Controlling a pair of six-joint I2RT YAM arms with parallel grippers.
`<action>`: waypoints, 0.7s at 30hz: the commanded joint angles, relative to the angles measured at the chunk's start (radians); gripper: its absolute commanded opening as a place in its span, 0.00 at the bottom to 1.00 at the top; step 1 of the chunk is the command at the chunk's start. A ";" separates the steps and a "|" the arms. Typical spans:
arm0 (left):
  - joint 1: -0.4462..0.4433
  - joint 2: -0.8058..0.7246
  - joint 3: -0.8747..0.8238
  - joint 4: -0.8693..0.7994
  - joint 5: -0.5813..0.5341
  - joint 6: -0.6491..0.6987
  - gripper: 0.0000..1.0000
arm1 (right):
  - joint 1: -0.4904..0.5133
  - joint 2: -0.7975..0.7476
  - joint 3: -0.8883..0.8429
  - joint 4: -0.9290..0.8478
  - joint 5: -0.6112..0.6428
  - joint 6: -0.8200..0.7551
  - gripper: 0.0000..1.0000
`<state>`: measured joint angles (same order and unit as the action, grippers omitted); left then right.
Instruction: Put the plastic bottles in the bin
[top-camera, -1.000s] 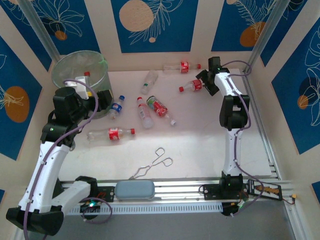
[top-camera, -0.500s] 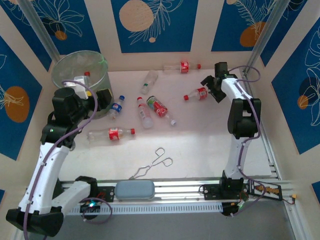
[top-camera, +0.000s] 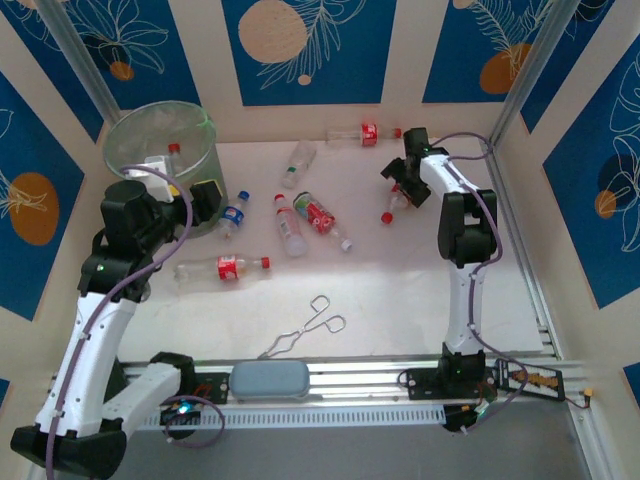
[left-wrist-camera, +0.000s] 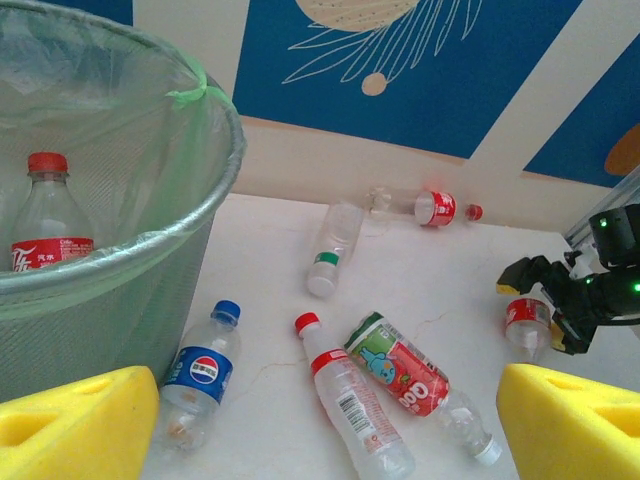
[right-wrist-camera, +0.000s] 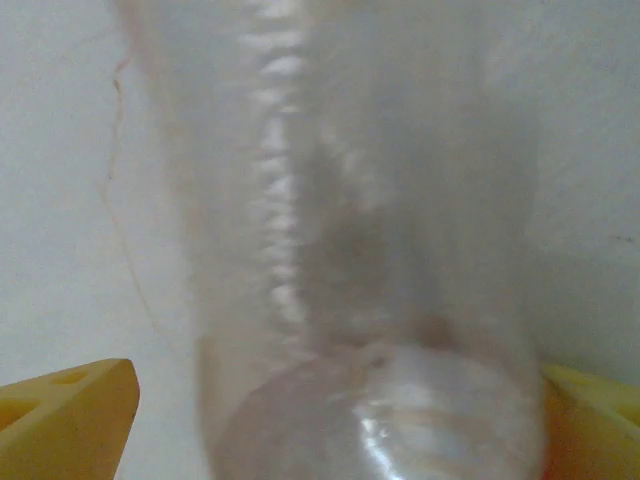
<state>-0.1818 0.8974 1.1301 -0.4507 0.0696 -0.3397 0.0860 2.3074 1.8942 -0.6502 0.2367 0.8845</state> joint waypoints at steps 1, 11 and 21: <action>-0.007 -0.005 -0.013 0.019 -0.004 -0.001 0.87 | 0.004 -0.022 -0.038 -0.016 0.015 -0.018 0.93; -0.006 0.000 -0.036 0.031 0.025 -0.053 0.87 | 0.007 -0.182 -0.258 0.068 0.004 -0.056 0.80; -0.049 0.029 -0.125 0.168 0.061 -0.204 0.84 | -0.002 -0.305 -0.382 0.147 -0.081 -0.143 0.65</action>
<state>-0.2054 0.9245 1.0119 -0.3511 0.1261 -0.4965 0.0875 2.0594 1.5246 -0.5308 0.2054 0.7925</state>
